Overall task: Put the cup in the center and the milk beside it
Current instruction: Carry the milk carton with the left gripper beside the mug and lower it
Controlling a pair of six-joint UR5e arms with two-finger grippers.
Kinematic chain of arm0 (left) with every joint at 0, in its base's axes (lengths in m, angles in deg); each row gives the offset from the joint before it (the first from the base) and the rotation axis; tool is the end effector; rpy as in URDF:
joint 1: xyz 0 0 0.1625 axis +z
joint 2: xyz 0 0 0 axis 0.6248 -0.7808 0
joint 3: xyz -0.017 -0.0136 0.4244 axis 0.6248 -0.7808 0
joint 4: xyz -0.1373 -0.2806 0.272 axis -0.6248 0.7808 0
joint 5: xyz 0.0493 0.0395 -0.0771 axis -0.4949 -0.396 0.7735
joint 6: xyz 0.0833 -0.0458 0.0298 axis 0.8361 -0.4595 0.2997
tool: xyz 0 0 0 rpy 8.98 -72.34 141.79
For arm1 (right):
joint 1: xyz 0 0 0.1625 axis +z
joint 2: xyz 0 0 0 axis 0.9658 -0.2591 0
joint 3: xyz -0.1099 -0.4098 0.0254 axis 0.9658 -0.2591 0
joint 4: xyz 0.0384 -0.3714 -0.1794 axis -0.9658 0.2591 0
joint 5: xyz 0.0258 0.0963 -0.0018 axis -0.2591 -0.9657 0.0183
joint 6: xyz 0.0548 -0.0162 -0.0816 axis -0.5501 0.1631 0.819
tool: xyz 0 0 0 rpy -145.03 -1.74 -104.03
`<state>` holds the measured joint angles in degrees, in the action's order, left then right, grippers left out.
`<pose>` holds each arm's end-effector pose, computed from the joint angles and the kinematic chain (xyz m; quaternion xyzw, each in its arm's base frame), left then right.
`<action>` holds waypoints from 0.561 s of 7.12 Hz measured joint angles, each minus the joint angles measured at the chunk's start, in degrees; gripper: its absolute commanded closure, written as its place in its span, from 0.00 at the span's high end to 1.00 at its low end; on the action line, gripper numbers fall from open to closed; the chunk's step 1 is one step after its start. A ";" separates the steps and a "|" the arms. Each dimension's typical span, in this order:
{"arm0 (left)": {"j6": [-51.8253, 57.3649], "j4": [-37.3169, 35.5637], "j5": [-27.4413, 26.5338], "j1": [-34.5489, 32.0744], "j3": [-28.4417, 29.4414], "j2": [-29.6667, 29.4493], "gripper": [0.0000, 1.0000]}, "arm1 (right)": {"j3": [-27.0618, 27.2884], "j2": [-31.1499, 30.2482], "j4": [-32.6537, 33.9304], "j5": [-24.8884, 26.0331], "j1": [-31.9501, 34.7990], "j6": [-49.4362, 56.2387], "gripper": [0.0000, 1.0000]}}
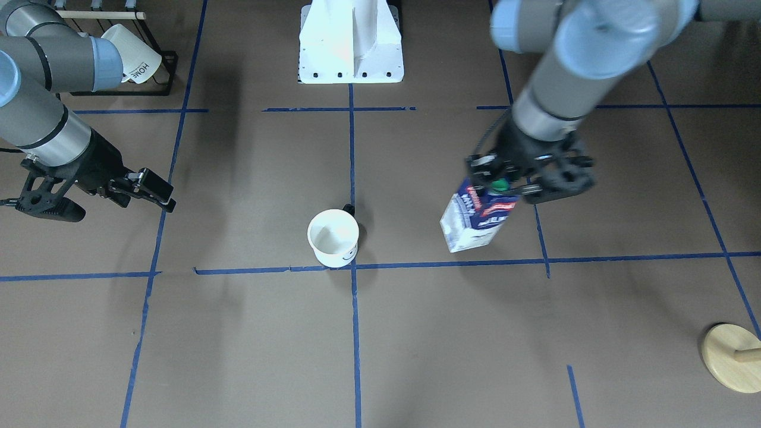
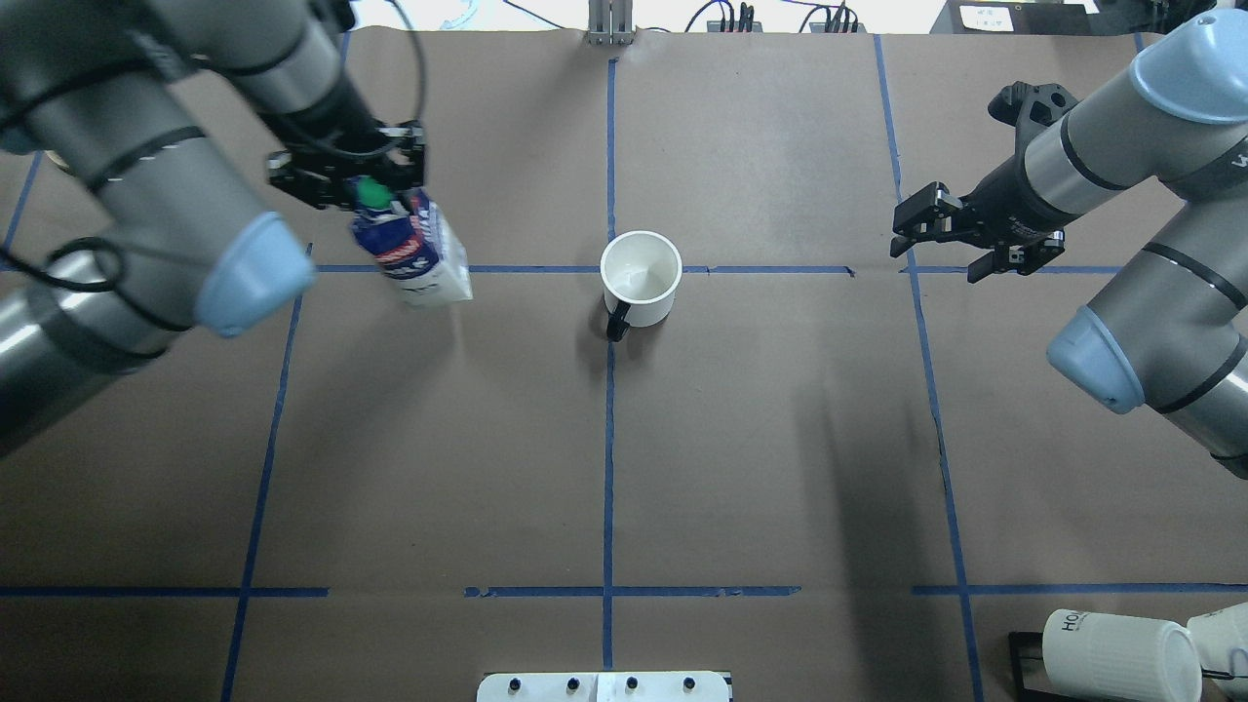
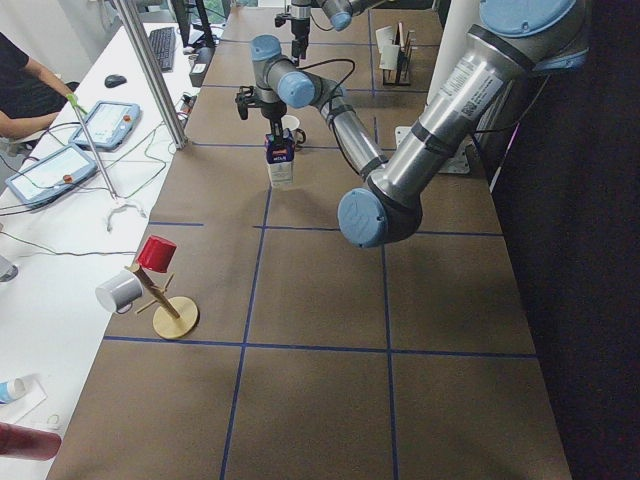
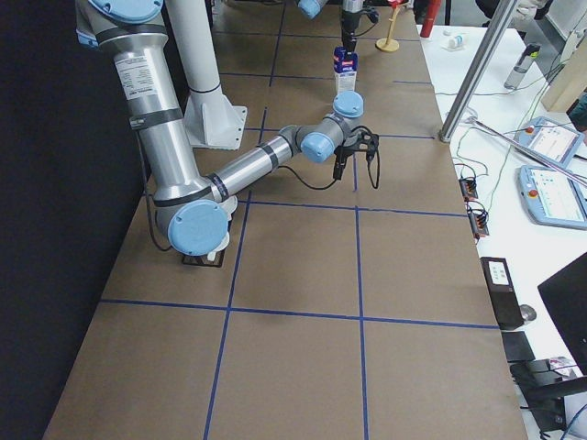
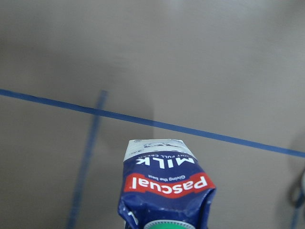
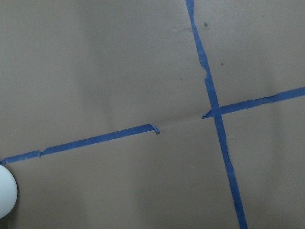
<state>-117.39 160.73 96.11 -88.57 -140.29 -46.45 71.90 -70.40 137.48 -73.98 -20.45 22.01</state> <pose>0.3729 -0.5626 0.1706 -0.0355 0.4171 -0.1090 0.9016 -0.2837 -0.5200 0.3709 -0.0250 -0.4637 0.1191 0.8776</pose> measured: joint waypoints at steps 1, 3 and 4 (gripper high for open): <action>-0.92 0.00 -1.46 1.68 4.43 -4.66 0.00 | 0.01 -0.09 -0.04 0.09 -0.01 -0.01 1.00; -0.93 0.83 -2.19 4.47 8.22 -8.04 0.01 | 0.02 -0.11 -0.07 0.13 -0.09 -0.01 1.00; -0.47 1.80 -2.37 5.44 9.31 -8.87 0.02 | 0.02 -0.11 -0.07 0.13 -0.11 -0.01 1.00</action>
<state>-117.86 162.53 93.73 -83.13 -130.99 -55.32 71.92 -70.50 137.40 -73.85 -20.56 22.00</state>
